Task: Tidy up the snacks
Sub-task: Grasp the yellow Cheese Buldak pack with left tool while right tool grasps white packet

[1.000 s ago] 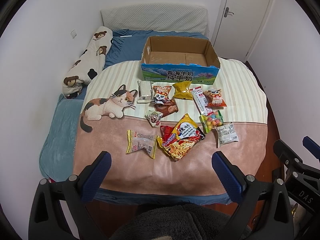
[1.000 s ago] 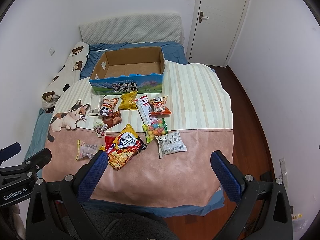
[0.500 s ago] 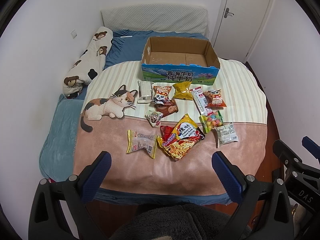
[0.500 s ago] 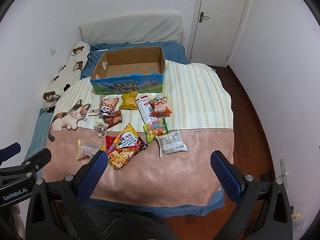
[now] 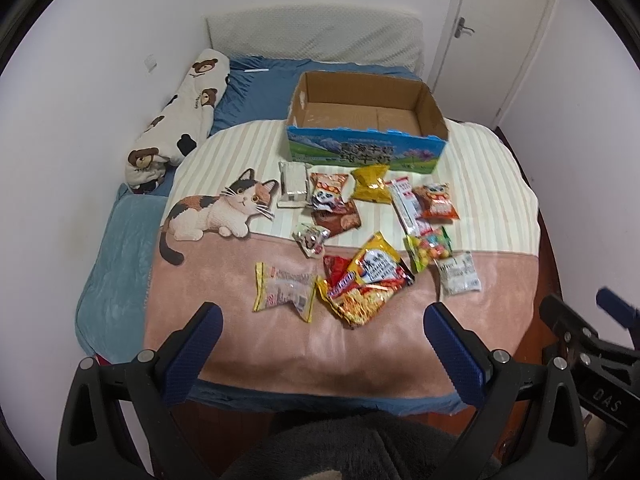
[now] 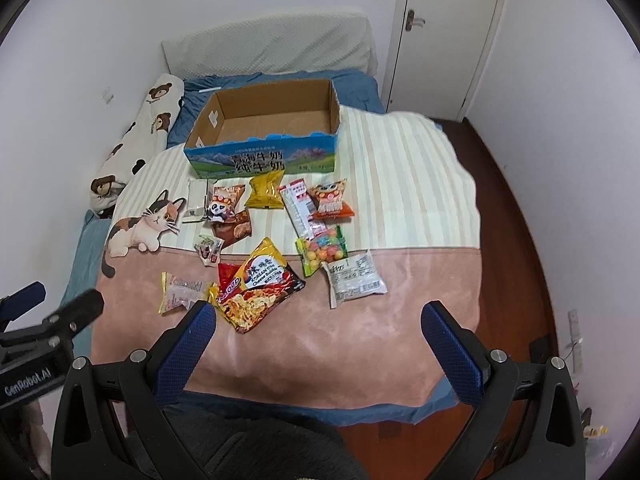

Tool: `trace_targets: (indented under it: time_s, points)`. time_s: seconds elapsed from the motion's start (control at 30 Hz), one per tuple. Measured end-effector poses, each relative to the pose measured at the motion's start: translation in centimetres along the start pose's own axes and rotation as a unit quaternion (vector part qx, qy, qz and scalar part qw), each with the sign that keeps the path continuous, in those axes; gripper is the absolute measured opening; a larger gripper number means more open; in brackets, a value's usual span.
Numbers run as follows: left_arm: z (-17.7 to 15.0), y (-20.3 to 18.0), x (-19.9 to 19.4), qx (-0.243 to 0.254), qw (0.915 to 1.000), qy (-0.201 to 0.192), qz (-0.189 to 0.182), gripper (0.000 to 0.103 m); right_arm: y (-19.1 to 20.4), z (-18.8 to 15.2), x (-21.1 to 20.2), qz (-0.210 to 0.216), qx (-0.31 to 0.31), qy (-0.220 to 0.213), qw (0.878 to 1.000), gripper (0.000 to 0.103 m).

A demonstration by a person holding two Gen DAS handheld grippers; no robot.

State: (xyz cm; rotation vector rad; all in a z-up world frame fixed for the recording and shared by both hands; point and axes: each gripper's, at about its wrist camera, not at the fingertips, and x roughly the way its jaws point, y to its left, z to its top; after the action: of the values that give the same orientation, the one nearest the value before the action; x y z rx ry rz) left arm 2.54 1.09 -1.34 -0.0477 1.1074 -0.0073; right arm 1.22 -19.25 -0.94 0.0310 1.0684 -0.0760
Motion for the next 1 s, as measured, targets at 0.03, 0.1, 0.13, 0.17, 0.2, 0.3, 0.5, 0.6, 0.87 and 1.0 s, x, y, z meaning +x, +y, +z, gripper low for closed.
trace_targets:
  time_s: [0.03,0.1,0.13,0.17,0.2,0.3,0.5,0.6,0.87,1.0]
  points:
    - [0.3,0.2,0.7,-0.002,1.0,0.004,-0.004,0.103,-0.1,0.1,0.6,0.003,0.003,0.006,1.0,0.103]
    - [0.8,0.2,2.7,0.002,1.0,0.01,0.0,0.103,-0.2,0.5,2.6,0.011,0.01,0.028,0.999,0.103]
    - [1.0,0.0,3.6,0.009,0.9999,0.012,0.005,0.103,-0.4,0.6,4.0,0.017,0.018,0.045,0.999,0.103]
    - [1.3,-0.3,4.9,0.02,0.9996,0.013,0.011,0.103,-0.6,0.7,5.1,0.022,0.026,0.058,0.998,0.103]
    - [1.5,-0.5,6.1,0.032,0.9992,0.015,0.021,0.103,-0.9,0.8,6.8,0.03,0.036,0.077,0.996,0.103]
    - [2.0,-1.4,10.5,0.071,0.9962,0.038,0.033,0.103,-1.9,0.7,11.2,0.039,0.065,0.117,0.99,0.103]
    - [2.0,-4.2,20.9,0.145,0.9809,0.128,0.017,0.103,-5.0,-0.1,20.0,0.057,0.14,0.187,0.971,0.103]
    - [1.3,-6.3,26.2,0.183,0.9661,0.182,-0.003,0.103,-6.6,-0.4,23.9,0.066,0.18,0.212,0.958,0.103]
    - [-0.2,-11.4,34.4,0.275,0.9288,0.248,-0.024,0.103,-10.8,-1.1,32.1,0.053,0.271,0.24,0.93,0.103]
    - [-1.5,-13.4,36.3,0.321,0.9117,0.257,-0.006,0.101,-12.8,-1.7,35.3,0.069,0.34,0.247,0.905,0.103]
